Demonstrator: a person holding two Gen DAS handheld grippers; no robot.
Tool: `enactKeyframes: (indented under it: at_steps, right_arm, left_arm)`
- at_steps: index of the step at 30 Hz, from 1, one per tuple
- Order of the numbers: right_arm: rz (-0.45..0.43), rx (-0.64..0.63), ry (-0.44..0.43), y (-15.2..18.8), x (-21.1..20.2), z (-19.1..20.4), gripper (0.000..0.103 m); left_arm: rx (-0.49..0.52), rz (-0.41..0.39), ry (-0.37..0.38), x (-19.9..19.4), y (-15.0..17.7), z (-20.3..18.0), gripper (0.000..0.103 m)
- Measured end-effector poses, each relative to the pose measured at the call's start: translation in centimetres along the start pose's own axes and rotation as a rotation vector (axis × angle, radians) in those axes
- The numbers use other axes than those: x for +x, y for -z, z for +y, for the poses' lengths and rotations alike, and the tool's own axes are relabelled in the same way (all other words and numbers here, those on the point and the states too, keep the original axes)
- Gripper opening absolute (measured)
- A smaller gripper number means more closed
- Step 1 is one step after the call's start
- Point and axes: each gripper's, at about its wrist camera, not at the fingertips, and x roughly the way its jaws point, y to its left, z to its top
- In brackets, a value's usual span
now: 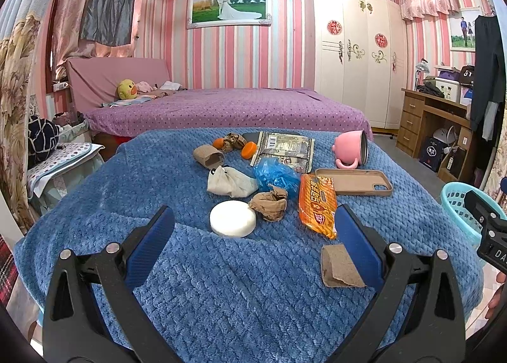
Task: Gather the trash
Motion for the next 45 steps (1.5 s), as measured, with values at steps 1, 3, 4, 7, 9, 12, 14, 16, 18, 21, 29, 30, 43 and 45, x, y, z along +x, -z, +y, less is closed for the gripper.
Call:
enactKeyframes:
  at_steps: [1, 3, 4, 7, 9, 12, 14, 16, 18, 21, 29, 30, 43, 45]
  right_arm:
    - [0.001, 0.001, -0.002, -0.1, -0.1, -0.1, 0.099]
    - [0.002, 0.002, -0.005, 0.1, 0.3, 0.1, 0.099]
    - [0.001, 0.002, -0.005, 0.1, 0.2, 0.1, 0.099]
    - [-0.001, 0.0, -0.005, 0.3, 0.4, 0.3, 0.099]
    - [0.0, 0.0, -0.005, 0.3, 0.4, 0.3, 0.099]
    - [0.0, 0.001, -0.004, 0.3, 0.4, 0.3, 0.099]
    - [-0.001, 0.0, -0.005, 0.3, 0.4, 0.4, 0.099]
    - [-0.001, 0.0, -0.004, 0.3, 0.4, 0.4, 0.099]
    - [0.0, 0.002, -0.005, 0.3, 0.4, 0.3, 0.099]
    - [0.001, 0.004, -0.003, 0.4, 0.5, 0.4, 0.099]
    - [0.003, 0.007, -0.003, 0.5, 0.7, 0.4, 0.099]
    - [0.004, 0.009, -0.003, 0.6, 0.7, 0.2, 0.099]
    - [0.006, 0.018, -0.006, 0.8, 1.0, -0.3, 0.099]
    - [0.005, 0.019, -0.005, 0.8, 1.1, -0.3, 0.099]
  left_arm:
    - [0.0, 0.001, 0.0, 0.0, 0.0, 0.0, 0.098]
    - [0.003, 0.007, 0.0, 0.1, 0.1, -0.1, 0.098]
    - [0.004, 0.009, 0.0, 0.2, 0.1, -0.1, 0.098]
    - [0.007, 0.009, 0.001, 0.2, 0.2, -0.1, 0.098]
    - [0.007, 0.01, 0.002, 0.2, 0.2, -0.1, 0.098]
    - [0.007, 0.011, 0.002, 0.2, 0.2, -0.1, 0.098]
    - [0.008, 0.011, 0.001, 0.2, 0.2, 0.0, 0.098]
    - [0.008, 0.013, 0.002, 0.2, 0.2, 0.0, 0.098]
    - [0.01, 0.016, 0.003, 0.2, 0.2, 0.0, 0.098]
    - [0.012, 0.016, 0.003, 0.2, 0.2, -0.1, 0.098]
    - [0.015, 0.021, 0.004, 0.2, 0.2, -0.2, 0.098]
    - [0.016, 0.022, 0.003, 0.3, 0.2, -0.3, 0.098]
    - [0.022, 0.023, 0.001, 0.5, 0.3, -0.5, 0.098]
    - [0.021, 0.025, 0.002, 0.5, 0.3, -0.5, 0.098]
